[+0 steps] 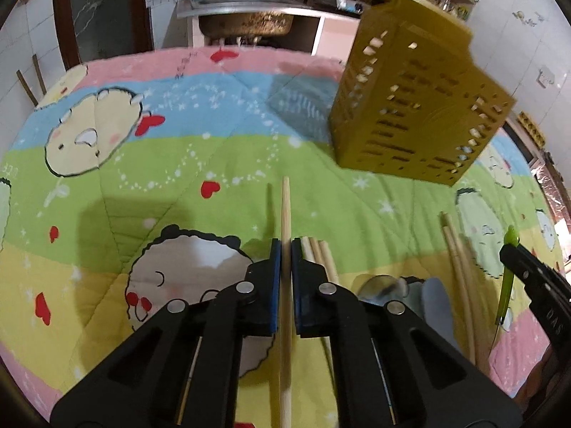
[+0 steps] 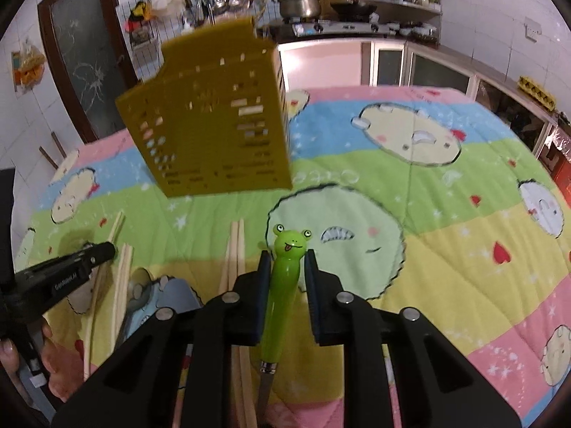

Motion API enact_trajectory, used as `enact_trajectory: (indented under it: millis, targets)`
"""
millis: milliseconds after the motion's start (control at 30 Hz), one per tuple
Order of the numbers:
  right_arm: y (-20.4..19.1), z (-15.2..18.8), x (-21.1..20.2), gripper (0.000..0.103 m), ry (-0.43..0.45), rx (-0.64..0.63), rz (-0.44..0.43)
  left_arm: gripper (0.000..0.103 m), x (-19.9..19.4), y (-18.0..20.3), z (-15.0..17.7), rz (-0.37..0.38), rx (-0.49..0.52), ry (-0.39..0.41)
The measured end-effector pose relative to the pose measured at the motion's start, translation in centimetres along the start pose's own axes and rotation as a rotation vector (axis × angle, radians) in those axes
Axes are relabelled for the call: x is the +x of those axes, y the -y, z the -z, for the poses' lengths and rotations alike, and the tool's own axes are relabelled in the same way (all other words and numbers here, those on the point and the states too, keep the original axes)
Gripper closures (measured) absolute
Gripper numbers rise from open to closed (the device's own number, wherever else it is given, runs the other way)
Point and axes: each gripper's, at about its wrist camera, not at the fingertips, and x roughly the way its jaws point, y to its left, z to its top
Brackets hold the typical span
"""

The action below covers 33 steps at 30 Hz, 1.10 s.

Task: Organize utensils
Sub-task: 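Lift the fork with the right tool while the left tool carries the chopstick toward the yellow holder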

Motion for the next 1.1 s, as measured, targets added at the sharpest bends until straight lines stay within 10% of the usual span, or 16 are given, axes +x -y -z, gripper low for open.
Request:
enact_trajectory:
  millis: [567,1100]
  targets:
    - [0.4,-0.1,-8.1,0.087,0.306,-0.058,-0.003,0.099,-10.9,1.1,2.3,0.032,0.015,0.329]
    - [0.4,1.6,-10.7,0.087,0.391,-0.077,-0.043,0.099,-14.4,1.4,5.0,-0.012,0.025,0.469]
